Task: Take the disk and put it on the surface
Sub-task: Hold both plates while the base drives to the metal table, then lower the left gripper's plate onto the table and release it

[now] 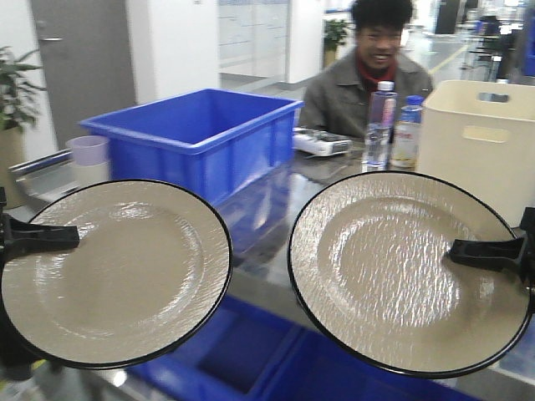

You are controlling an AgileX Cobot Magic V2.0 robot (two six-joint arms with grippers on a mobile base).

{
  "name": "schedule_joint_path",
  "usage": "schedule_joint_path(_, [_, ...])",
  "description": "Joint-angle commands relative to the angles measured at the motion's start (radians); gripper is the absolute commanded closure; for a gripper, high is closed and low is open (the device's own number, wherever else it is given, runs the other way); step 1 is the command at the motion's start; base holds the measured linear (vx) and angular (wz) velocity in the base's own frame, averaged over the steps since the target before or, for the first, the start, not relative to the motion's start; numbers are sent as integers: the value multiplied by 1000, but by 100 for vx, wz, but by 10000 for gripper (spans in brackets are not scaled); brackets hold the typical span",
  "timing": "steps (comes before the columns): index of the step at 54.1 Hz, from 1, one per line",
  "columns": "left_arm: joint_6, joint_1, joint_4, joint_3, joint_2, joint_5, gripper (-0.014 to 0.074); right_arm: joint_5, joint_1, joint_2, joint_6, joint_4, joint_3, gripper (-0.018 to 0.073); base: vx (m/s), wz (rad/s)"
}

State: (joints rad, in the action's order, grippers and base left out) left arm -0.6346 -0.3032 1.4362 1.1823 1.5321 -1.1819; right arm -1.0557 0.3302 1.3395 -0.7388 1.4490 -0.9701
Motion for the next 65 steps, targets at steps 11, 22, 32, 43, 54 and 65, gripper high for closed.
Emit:
schedule_joint_path(11, [-107,-147,193,274,104,-57,602,-36,3,-37,6,129,-33,568,38,-59])
schedule_joint_path(22, [-107,-147,193,274,104,-57,602,-35,3,-37,6,129,-33,568,34,-68])
schedule_joint_path(32, [-107,-147,193,274,104,-57,602,-35,3,-37,6,129,-33,568,29,-65])
schedule_joint_path(43, [-107,-147,193,274,104,-57,602,-35,3,-37,6,129,-33,568,24,-48])
schedule_joint_path(54, [-107,-147,193,274,104,-57,602,-35,3,-37,6,129,-33,568,17,-27])
schedule_joint_path(65, [-107,-147,193,274,104,-57,602,-35,3,-37,6,129,-33,568,8,-15])
